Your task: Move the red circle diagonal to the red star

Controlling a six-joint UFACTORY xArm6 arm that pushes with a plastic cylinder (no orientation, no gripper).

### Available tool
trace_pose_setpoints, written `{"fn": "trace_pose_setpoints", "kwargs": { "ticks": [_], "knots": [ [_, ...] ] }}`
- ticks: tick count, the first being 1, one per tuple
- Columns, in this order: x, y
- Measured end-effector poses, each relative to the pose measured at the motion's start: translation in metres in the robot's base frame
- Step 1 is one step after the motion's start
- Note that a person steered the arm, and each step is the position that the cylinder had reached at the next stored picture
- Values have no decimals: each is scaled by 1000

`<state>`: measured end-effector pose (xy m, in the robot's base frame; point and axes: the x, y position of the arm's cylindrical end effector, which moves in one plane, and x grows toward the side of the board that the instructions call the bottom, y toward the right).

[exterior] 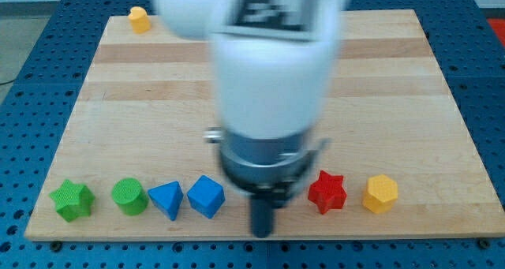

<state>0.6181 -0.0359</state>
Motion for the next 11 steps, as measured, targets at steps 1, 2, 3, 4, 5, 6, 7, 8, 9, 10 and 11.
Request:
{"fn": "trace_pose_setpoints", "kwargs": {
  "ticks": [1, 2, 3, 4, 5, 6, 7, 8, 9, 10, 11],
  "knots": [
    [-27, -33],
    [-52, 2],
    [-34, 8],
    [-5, -9],
    [0, 20],
    [-4, 69],
    [-22, 80],
    [-40, 33],
    [-40, 5],
    [-80, 6],
    [-102, -14]
  ]
}}
